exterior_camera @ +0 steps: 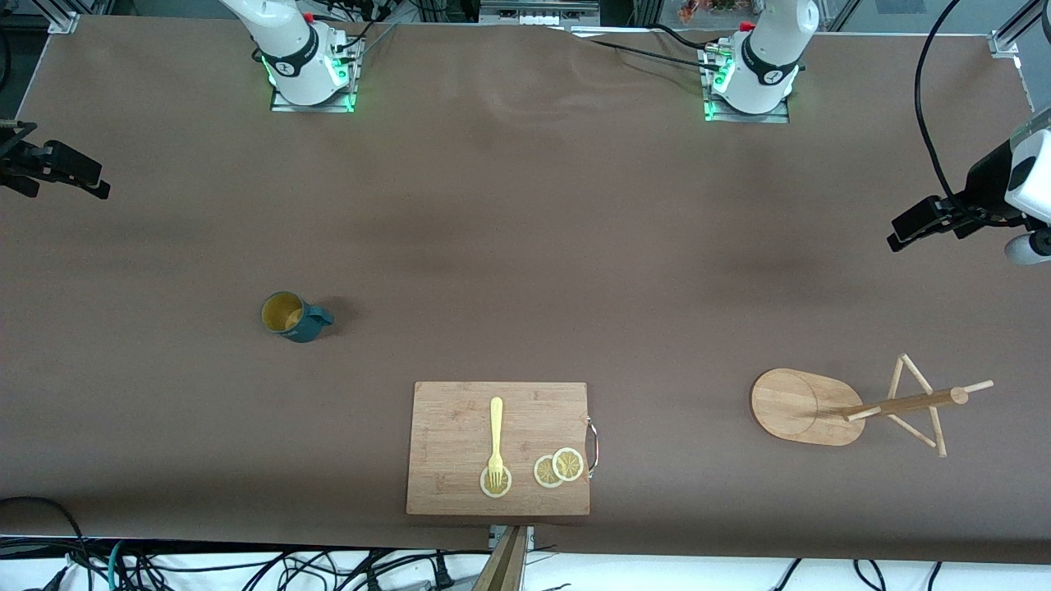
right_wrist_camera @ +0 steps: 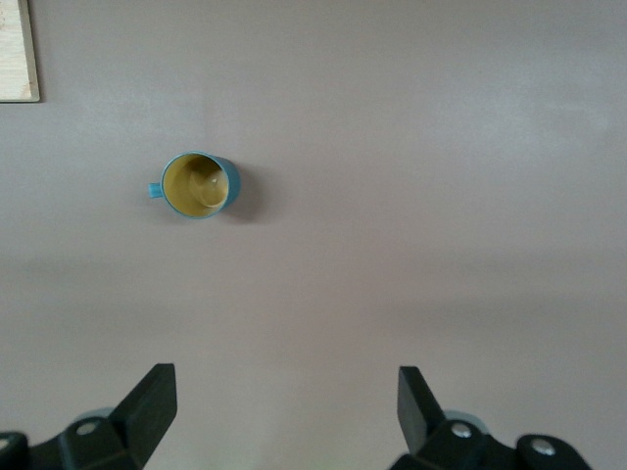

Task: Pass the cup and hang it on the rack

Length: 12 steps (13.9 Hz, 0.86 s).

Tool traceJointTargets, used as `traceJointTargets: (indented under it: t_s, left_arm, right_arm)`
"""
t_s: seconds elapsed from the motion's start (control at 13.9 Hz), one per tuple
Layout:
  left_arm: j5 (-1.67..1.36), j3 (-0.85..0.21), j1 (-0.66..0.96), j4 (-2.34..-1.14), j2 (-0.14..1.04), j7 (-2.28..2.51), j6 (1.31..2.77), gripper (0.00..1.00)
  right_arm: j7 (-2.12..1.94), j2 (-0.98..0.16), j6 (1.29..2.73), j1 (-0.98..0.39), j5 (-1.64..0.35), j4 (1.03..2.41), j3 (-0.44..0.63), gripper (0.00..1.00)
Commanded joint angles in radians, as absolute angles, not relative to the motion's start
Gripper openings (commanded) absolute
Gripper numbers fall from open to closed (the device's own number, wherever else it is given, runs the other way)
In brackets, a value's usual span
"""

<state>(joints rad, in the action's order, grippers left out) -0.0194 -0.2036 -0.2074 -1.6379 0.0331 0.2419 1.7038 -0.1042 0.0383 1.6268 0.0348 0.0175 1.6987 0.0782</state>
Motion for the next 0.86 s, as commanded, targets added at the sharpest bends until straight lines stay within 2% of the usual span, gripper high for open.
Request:
traceJointTargets:
  t_s: [0.0, 0.79]
  left_arm:
    - [-0.034, -0.209, -0.207, -1.609, 0.043, 0.242, 1.686, 1.0]
    - [-0.034, -0.209, -0.209, -1.611, 0.046, 0.242, 1.689, 1.0]
  right_arm:
    - [-0.109, 0.032, 1.644, 0.018, 0.031, 1.709, 0.086, 1.0]
    - [-0.118, 0.026, 1.62, 0.018, 0.009, 1.71, 0.084, 1.0]
